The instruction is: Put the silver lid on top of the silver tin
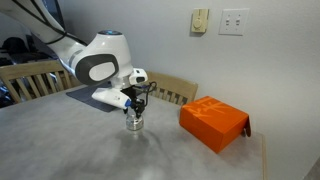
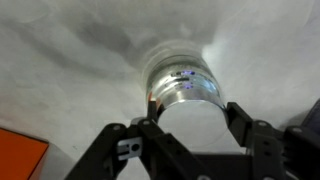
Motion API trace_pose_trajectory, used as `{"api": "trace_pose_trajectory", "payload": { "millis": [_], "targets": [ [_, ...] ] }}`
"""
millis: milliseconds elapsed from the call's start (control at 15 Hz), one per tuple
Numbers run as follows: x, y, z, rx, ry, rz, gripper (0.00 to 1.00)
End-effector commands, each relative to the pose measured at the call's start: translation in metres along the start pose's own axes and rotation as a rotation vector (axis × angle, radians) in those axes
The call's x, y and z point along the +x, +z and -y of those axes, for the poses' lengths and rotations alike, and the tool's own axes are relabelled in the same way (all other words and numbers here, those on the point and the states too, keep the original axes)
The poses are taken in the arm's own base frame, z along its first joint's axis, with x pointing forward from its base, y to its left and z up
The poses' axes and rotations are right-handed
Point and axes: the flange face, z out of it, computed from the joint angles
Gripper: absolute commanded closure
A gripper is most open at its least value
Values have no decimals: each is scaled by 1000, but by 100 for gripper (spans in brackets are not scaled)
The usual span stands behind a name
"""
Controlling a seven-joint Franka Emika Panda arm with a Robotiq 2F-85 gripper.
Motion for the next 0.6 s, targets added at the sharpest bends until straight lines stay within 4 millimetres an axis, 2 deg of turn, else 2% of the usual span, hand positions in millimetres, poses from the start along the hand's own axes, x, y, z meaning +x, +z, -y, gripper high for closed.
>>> {"api": "trace_pose_trajectory", "payload": {
  "millis": [0, 533],
  "targets": [
    [6, 7, -1, -7, -16, 28, 56],
    [8, 0, 1, -19, -24, 21, 56]
  ]
}}
